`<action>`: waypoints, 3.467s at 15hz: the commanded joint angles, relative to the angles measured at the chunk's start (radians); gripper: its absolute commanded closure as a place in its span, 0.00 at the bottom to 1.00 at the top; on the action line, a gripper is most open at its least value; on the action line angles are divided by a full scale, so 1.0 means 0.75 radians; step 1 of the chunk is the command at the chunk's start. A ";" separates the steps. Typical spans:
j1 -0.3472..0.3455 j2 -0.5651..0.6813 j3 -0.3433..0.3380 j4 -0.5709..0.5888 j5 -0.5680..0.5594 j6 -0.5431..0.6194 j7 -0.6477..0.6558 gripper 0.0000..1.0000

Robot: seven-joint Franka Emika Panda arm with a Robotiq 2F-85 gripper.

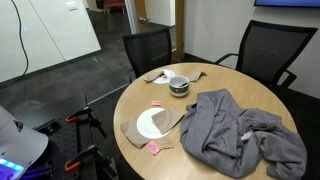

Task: Remove the pen from the mug and put it on the table

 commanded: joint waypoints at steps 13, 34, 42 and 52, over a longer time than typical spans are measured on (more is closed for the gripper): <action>-0.006 0.014 0.004 0.006 0.003 0.024 0.023 0.00; -0.006 0.437 -0.023 0.112 -0.360 0.640 0.624 0.00; 0.058 0.646 -0.099 0.180 -0.589 0.839 0.887 0.00; 0.148 0.832 -0.202 0.170 -0.672 1.004 1.066 0.00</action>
